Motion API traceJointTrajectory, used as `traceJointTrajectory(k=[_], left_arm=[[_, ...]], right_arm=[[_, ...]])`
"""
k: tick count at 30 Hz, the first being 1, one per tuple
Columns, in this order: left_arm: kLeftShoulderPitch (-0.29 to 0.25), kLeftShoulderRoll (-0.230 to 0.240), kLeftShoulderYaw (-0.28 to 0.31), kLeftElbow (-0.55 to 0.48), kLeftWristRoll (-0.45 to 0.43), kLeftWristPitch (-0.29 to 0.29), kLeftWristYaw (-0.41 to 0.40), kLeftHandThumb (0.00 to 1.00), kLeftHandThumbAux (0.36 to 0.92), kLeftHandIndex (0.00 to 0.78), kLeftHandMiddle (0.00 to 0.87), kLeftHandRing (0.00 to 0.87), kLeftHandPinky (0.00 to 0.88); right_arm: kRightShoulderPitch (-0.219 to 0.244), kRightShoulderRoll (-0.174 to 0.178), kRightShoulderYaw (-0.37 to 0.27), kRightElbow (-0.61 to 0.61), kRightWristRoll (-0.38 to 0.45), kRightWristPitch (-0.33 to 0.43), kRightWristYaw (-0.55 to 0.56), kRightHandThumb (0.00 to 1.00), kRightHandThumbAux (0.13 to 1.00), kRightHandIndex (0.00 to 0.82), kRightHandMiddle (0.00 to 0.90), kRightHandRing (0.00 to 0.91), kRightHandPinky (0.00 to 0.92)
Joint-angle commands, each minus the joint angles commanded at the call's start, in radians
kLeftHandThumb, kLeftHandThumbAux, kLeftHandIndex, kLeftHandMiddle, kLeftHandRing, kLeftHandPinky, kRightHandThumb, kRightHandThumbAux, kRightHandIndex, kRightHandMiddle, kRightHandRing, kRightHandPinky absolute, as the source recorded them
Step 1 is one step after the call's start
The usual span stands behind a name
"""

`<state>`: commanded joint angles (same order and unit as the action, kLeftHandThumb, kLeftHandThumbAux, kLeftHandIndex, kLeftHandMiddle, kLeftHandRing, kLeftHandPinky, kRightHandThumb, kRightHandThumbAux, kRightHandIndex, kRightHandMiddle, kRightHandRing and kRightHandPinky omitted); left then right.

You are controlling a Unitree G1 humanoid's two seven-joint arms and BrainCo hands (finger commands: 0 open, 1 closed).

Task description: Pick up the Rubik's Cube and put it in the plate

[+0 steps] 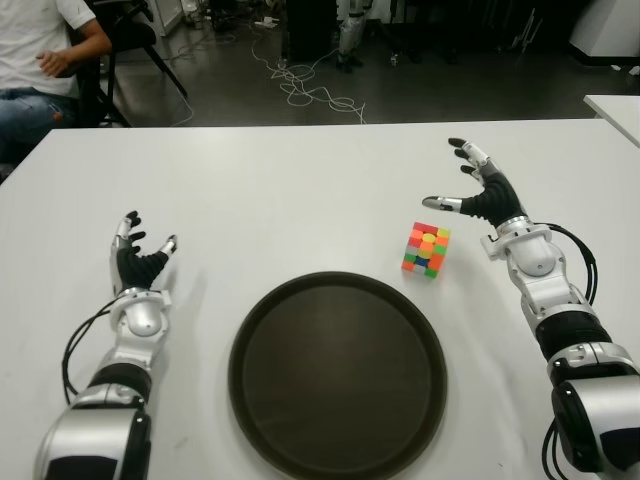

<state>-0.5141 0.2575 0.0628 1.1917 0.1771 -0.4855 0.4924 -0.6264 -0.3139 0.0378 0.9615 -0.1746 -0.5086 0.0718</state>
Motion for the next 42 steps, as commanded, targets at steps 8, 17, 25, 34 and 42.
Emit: traceJointTrajectory(k=[8, 17, 25, 34, 42], left_arm=[[0.0, 0.001, -0.005, 0.0, 0.008, 0.006, 0.012, 0.095, 0.725, 0.104, 0.152, 0.162, 0.169], [0.002, 0.0, -0.005, -0.002, 0.006, 0.003, 0.011, 0.097, 0.729, 0.11, 0.164, 0.177, 0.196], [0.004, 0.002, -0.012, -0.003, 0.014, -0.008, 0.015, 0.101, 0.738, 0.118, 0.17, 0.19, 0.209], [0.003, -0.003, -0.006, -0.005, 0.007, 0.003, 0.014, 0.094, 0.74, 0.105, 0.158, 0.168, 0.18], [0.001, -0.003, -0.004, -0.003, 0.007, 0.002, 0.02, 0.118, 0.75, 0.111, 0.159, 0.169, 0.185]], right_arm=[[-0.001, -0.019, 0.02, 0.015, -0.04, 0.013, -0.025, 0.0, 0.744, 0.067, 0.058, 0.039, 0.027], [0.015, -0.035, 0.064, -0.024, -0.129, 0.063, -0.108, 0.0, 0.688, 0.071, 0.065, 0.066, 0.078], [0.07, -0.054, 0.124, -0.226, -0.251, 0.251, -0.147, 0.0, 0.688, 0.067, 0.06, 0.072, 0.093], [0.11, -0.083, 0.161, -0.396, -0.306, 0.414, -0.053, 0.0, 0.693, 0.073, 0.053, 0.063, 0.083], [0.13, -0.11, 0.194, -0.508, -0.346, 0.517, 0.035, 0.0, 0.685, 0.082, 0.064, 0.08, 0.097]])
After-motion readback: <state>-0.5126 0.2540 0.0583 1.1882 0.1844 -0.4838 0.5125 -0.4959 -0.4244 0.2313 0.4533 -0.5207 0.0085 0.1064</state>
